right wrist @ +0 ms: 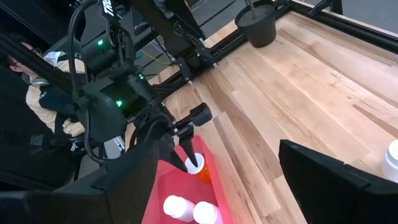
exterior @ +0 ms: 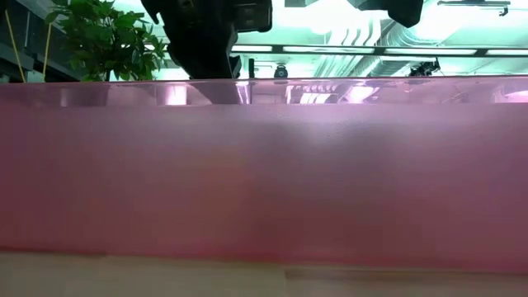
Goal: Pick and place pill bottles into a basket
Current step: Put the white pill bottle into the red bin
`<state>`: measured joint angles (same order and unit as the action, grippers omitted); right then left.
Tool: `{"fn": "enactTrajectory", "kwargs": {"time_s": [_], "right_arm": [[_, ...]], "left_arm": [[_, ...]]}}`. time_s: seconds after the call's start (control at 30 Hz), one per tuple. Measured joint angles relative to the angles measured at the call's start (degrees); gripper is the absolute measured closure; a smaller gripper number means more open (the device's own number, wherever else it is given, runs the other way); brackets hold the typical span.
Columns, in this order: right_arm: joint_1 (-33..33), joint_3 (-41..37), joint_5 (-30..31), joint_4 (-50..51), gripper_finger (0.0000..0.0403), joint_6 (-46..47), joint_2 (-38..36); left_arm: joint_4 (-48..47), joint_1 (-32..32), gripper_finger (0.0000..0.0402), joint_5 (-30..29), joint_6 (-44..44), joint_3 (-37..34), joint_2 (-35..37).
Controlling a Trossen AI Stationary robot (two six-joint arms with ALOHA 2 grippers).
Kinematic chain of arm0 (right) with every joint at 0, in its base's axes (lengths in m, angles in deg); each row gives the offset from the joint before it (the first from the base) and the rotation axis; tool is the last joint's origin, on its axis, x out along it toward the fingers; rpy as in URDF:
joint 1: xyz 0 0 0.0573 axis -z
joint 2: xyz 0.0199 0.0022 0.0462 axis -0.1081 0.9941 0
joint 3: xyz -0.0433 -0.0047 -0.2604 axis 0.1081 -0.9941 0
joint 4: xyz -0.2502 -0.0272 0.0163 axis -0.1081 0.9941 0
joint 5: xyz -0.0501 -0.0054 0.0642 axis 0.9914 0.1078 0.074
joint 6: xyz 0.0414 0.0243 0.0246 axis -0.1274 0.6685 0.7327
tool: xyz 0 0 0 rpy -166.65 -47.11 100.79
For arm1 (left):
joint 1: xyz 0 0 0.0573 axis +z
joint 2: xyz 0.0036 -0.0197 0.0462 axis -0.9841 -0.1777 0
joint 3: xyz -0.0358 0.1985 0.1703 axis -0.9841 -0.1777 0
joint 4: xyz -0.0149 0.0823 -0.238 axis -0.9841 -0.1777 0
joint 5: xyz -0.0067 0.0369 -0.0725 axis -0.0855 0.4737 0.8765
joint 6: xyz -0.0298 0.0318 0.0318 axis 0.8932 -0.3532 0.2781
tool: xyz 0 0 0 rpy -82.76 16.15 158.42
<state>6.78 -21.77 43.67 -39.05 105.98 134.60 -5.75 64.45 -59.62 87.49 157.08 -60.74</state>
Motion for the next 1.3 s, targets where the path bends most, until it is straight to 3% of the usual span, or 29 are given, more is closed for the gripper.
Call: {"fn": "enactTrajectory", "kwargs": {"time_s": [0.83,1.13,1.3], "right_arm": [[1.0,0.0,0.1,3.8,0.0080,-0.6,0.0],[4.8,0.0,-2.6,5.2,0.0080,-3.7,0.0],[9.3,0.0,-7.9,5.7,0.0080,-7.9,0.0]], "left_arm": [[0.2,13.1,0.0256,4.3,0.4,0.0,2.3],[1.5,19.6,0.0256,2.8,0.6,0.0,10.1],[1.9,22.3,0.0256,2.6,2.3,0.1,15.3]]}}
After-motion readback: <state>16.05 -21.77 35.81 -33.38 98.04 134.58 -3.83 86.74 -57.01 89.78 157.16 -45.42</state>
